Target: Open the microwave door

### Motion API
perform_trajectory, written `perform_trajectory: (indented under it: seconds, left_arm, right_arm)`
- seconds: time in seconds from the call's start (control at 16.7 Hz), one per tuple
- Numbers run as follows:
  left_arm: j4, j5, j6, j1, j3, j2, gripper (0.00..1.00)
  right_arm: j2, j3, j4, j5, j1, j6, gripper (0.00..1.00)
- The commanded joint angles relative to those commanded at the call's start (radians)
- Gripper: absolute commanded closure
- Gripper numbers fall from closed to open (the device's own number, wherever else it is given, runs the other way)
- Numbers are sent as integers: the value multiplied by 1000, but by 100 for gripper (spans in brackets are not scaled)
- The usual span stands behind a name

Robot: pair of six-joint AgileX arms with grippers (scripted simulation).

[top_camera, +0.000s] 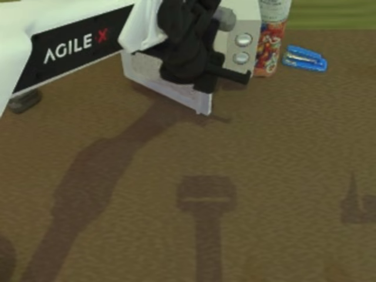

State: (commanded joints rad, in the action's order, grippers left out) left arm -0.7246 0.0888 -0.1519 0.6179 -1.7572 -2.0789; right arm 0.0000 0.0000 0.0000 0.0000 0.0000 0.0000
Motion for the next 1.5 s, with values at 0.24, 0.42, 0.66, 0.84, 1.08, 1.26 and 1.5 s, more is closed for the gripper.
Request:
perform_trajectory:
  seconds: [0.24,0.42,0.66,0.84,1.08,1.26,1.5]
  left_arm:
    - [0,0,0,0,0,0,100]
    - [0,0,0,0,0,0,100]
    - [0,0,0,0,0,0,100]
    - [0,0,0,0,0,0,100]
    - [0,0,0,0,0,0,100]
    - [0,-6,-4,7,4,-4,100]
    - [22,-34,53,-10,54,36,100]
  right_arm:
    - [0,0,0,0,0,0,0]
    - [0,0,0,0,0,0,0]
    - [0,0,0,0,0,0,0]
    - [0,0,0,0,0,0,0]
    - [0,0,0,0,0,0,0]
    - [0,0,0,0,0,0,0]
    - [0,0,0,0,0,0,0]
